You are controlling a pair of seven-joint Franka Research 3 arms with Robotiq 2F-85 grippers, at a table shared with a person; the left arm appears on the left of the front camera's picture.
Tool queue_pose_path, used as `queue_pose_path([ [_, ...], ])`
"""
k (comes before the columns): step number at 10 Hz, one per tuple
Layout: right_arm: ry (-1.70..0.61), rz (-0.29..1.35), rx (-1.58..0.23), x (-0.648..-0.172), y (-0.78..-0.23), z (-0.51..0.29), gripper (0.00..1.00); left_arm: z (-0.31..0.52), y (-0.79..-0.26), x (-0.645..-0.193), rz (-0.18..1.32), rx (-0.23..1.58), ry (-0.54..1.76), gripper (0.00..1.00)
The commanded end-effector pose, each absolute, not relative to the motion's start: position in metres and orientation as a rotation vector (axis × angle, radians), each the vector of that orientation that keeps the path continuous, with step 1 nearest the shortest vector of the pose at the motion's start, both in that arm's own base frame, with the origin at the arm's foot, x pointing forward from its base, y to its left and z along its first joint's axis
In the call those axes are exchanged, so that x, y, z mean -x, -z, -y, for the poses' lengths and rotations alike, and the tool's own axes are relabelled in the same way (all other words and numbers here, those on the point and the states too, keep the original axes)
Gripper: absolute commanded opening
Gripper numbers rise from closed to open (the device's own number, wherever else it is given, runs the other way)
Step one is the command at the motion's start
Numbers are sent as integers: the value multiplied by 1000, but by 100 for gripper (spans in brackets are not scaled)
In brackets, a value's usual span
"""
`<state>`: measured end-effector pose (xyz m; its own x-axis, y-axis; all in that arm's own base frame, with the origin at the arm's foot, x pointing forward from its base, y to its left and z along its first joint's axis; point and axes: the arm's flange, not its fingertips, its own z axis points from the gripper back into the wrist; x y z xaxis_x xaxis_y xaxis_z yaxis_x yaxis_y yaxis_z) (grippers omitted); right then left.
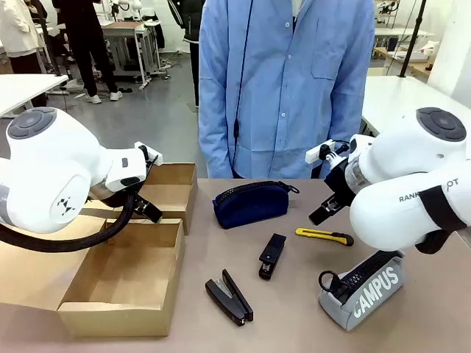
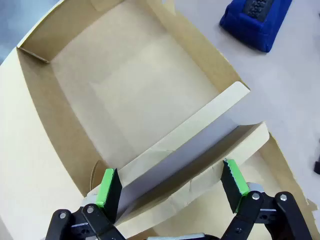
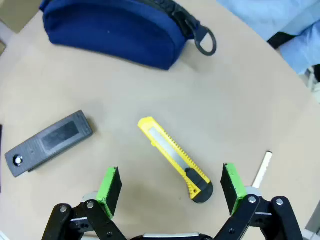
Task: Place items inside the box.
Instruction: Pick up a Pencil pouch or Stapler and place it inside the Mailer Box closest to the robot.
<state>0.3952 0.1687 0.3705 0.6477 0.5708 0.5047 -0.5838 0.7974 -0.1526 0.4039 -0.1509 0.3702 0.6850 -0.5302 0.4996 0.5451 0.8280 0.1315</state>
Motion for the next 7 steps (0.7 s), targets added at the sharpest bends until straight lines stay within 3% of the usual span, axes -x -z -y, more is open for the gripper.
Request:
queue_pose_path([
  [1,-656,565,-25,-395,-371,-169,100,151,-370,-404,551,28,603,100],
  [7,-656,565,-25,-395,-371,-169,100,151,-370,-404,551,28,603,100],
])
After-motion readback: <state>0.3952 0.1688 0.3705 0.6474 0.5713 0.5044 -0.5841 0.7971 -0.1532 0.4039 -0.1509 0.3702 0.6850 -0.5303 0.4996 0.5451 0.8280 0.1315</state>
